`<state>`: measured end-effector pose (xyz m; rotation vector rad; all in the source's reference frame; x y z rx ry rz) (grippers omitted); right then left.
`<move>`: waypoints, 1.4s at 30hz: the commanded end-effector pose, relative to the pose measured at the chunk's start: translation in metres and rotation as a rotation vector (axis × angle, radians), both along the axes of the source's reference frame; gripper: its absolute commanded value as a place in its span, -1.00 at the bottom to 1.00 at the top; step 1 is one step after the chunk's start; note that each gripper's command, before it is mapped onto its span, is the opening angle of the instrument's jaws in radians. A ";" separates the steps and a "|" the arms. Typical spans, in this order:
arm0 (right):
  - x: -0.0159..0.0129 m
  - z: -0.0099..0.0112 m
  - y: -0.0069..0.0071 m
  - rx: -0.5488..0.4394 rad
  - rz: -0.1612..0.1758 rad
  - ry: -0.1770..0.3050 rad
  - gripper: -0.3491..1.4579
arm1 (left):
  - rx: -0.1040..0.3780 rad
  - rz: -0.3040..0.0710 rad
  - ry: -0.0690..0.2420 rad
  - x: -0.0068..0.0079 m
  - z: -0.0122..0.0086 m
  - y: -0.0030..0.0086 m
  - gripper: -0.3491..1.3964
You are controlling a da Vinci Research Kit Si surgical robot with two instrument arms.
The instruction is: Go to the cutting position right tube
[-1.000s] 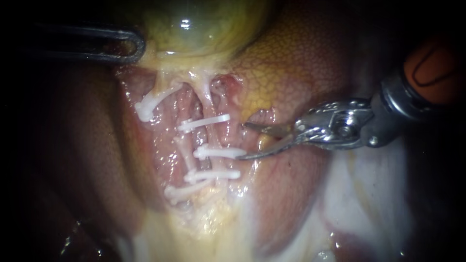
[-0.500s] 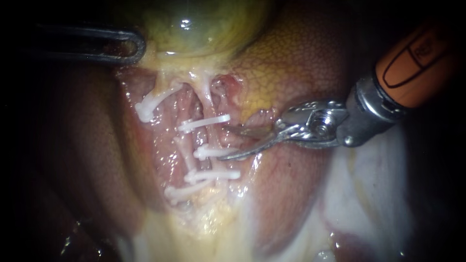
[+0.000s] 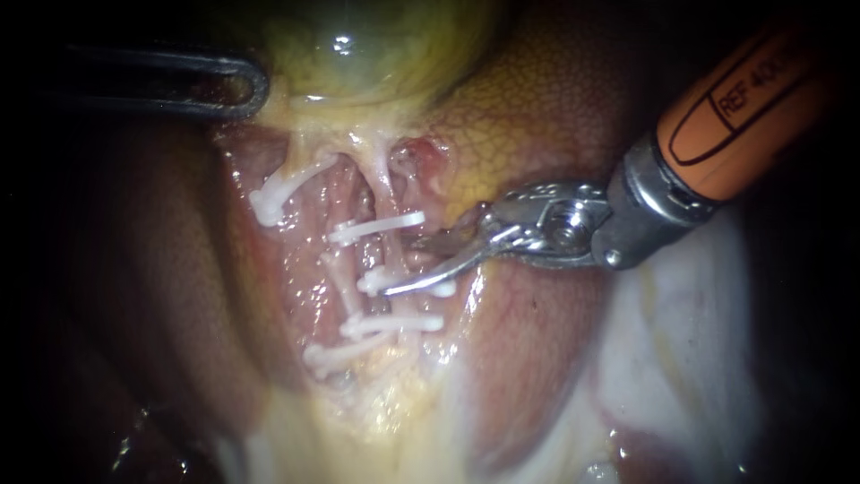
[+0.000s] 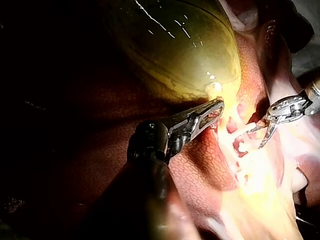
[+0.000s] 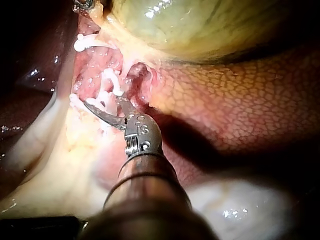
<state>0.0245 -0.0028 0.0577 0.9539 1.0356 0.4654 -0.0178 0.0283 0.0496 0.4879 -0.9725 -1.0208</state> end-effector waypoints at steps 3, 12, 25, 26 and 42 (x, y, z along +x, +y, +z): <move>0.0003 0.0001 0.0000 0.004 -0.008 0.044 0.56 | 0.000 0.000 0.000 0.0000 0.0000 0.0000 -1.00; 0.0017 0.0011 0.0003 0.011 -0.045 0.133 0.38 | 0.000 0.000 0.000 -0.0001 0.0000 0.0000 -1.00; 0.0045 0.0036 -0.0006 0.018 -0.063 0.245 0.25 | 0.000 -0.002 0.001 -0.0004 0.0000 0.0000 -1.00; 0.0045 0.0036 -0.0006 0.021 -0.059 0.256 0.23 | 0.000 -0.002 0.001 -0.0004 0.0000 0.0000 -1.00; 0.0051 0.0022 -0.0005 0.072 -0.032 0.398 0.14 | 0.000 -0.002 0.001 -0.0005 0.0000 0.0001 -1.00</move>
